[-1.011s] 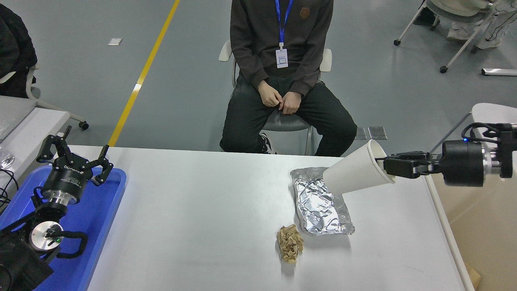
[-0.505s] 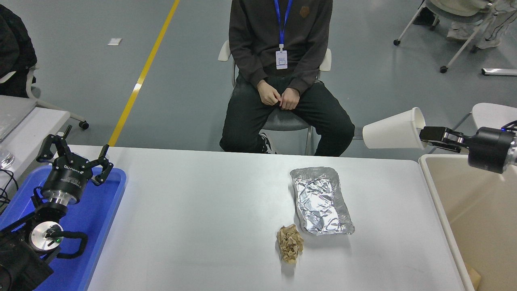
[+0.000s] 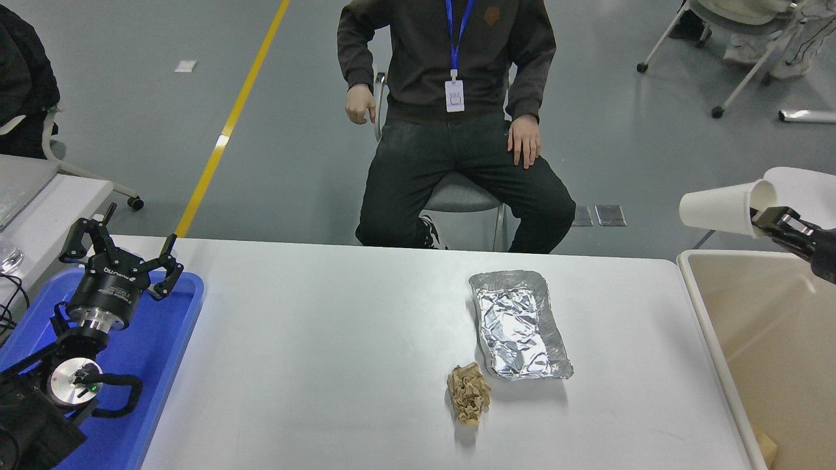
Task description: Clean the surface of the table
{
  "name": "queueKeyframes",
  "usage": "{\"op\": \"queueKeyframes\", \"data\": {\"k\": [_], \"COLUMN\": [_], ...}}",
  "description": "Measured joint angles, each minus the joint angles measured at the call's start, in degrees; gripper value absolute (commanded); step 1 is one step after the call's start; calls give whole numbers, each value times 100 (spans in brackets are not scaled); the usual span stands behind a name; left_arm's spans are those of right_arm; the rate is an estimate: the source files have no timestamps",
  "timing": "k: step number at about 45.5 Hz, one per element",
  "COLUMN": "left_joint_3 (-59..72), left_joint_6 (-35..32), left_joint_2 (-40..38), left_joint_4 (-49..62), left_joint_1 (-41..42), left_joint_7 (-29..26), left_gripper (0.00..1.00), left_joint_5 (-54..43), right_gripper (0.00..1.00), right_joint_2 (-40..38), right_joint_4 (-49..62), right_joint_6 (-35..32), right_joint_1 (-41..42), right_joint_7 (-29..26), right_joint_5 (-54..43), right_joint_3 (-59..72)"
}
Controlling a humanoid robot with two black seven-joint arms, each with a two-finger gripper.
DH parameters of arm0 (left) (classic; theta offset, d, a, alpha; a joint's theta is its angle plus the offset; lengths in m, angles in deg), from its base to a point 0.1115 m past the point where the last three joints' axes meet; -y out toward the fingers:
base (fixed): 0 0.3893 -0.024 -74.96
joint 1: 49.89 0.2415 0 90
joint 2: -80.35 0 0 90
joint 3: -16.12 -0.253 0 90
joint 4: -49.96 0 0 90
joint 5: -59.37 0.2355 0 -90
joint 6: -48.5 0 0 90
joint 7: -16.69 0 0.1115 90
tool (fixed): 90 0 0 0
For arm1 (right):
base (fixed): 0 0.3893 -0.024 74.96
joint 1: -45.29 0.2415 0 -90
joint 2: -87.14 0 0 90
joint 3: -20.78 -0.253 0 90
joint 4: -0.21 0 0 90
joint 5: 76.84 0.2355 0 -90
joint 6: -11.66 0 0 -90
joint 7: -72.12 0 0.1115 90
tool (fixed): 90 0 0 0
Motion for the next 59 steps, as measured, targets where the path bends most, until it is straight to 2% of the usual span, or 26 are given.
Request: {"op": "queueKeyframes", "data": {"k": [11, 36, 45, 59], "left_joint_3": [0, 0, 0, 0], "left_joint_6": [0, 0, 0, 0], "left_joint_2": [0, 0, 0, 0], "left_joint_4": [-1, -2, -2, -1], "left_joint_1": [0, 0, 0, 0], "left_joint_7": [0, 0, 0, 0], "left_gripper": [100, 100, 100, 100], "left_joint_5": [0, 0, 0, 0], "right_gripper": [0, 0, 0, 0], "right_joint_2": [267, 419, 575, 992], "right_joint_4": [690, 1256, 1307, 1342], "right_joint_6": [-35, 142, 309, 661], "right_joint_1": [-305, -799, -1023, -1381], "right_joint_7": [-773, -2499, -2880, -3131], "right_joint_5": [355, 861, 1037, 1177], "right_joint_3": [-5, -59, -73, -63]}}
